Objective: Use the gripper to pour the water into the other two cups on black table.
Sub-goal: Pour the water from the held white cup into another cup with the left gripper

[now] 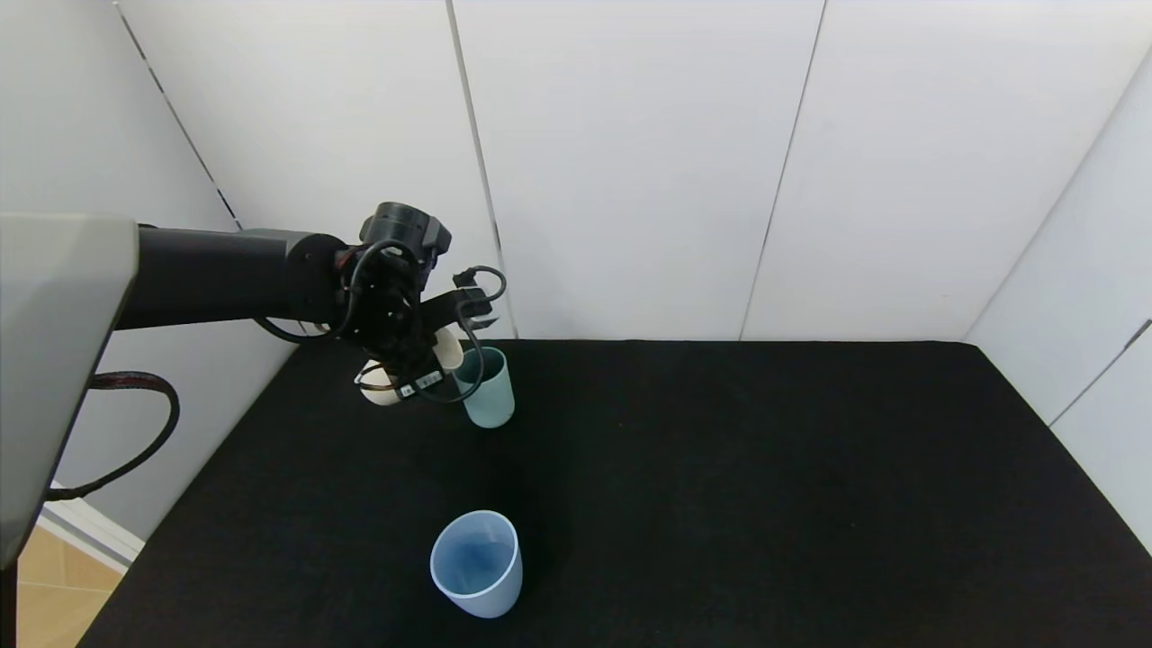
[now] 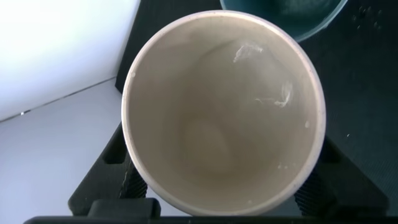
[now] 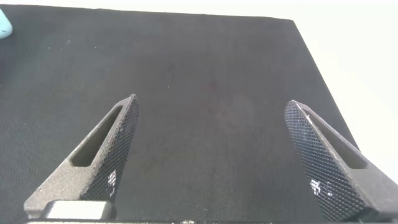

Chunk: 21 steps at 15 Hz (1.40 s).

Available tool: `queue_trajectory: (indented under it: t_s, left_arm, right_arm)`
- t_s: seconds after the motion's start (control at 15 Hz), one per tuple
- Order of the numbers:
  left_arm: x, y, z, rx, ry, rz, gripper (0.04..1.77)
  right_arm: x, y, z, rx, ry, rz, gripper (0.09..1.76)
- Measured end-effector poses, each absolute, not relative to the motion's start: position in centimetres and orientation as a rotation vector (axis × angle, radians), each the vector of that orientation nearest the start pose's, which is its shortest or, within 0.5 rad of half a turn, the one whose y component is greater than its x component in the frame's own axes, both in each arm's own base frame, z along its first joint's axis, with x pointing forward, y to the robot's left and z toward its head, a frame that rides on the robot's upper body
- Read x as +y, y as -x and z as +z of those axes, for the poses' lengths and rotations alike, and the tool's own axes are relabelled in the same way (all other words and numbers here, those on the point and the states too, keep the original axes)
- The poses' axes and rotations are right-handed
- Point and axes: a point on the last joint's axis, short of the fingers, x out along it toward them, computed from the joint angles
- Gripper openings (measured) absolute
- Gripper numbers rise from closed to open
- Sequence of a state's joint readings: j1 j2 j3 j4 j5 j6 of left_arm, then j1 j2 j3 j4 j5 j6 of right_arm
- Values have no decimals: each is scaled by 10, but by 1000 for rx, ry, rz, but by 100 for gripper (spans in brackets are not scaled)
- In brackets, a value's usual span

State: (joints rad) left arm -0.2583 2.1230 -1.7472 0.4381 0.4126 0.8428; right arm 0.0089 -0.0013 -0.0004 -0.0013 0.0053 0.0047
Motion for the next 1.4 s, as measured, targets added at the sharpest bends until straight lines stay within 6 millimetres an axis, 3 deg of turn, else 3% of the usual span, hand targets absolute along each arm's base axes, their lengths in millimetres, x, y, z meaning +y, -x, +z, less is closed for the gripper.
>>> queue_trajectory:
  t_s: [1.4]
  left_arm:
    - [-110,-403,189,838,-1219,-97,125]
  right_arm:
    - [0,23,76,-3,-5,14,171]
